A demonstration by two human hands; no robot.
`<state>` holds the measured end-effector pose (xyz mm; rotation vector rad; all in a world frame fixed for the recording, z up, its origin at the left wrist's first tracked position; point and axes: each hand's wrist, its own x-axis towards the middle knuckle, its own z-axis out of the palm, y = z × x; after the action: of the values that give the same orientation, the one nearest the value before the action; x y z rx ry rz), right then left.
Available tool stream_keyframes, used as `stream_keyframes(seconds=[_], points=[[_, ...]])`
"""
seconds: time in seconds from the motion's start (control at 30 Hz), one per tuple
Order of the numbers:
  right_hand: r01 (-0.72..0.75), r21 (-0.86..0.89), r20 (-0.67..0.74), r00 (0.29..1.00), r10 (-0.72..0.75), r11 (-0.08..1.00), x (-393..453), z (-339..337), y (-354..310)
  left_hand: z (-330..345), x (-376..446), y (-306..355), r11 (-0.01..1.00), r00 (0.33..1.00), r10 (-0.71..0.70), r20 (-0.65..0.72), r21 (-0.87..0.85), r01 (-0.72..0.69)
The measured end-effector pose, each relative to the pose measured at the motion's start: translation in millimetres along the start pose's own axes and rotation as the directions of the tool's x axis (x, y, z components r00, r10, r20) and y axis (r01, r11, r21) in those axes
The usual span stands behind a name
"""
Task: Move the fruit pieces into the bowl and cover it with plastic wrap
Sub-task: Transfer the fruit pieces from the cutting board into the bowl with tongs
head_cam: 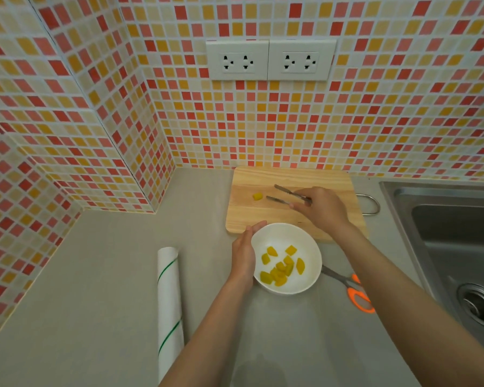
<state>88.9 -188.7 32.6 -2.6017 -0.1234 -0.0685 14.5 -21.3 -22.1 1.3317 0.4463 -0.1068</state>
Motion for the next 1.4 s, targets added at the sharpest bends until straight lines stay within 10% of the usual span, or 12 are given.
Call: stream_keyframes(seconds=[0.47,0.83,1.07,1.4], points=[[-0.108,-0.071,0.081,0.990,0.114,0.992,39,48,-8,0,4,-2,1.000,1.000,-0.009,0.007,-0.006,0.009],[0.247,-0.103,-0.092,0.962,-0.257,0.963,-55,-4,8,0,3,-4,1.000,1.000,-0.002,0.019,0.006,0.002],[0.400,-0.394,0.244,0.914,-0.325,0.828,-74,-22,0,1,3,-2,1.000,1.000,0.000,0.022,-0.012,0.000],[0.055,-0.195,-0.185,0.978,-0.092,0.979,-40,-27,19,1,1,-1,1.000,1.000,0.012,0.025,-0.014,-0.012]])
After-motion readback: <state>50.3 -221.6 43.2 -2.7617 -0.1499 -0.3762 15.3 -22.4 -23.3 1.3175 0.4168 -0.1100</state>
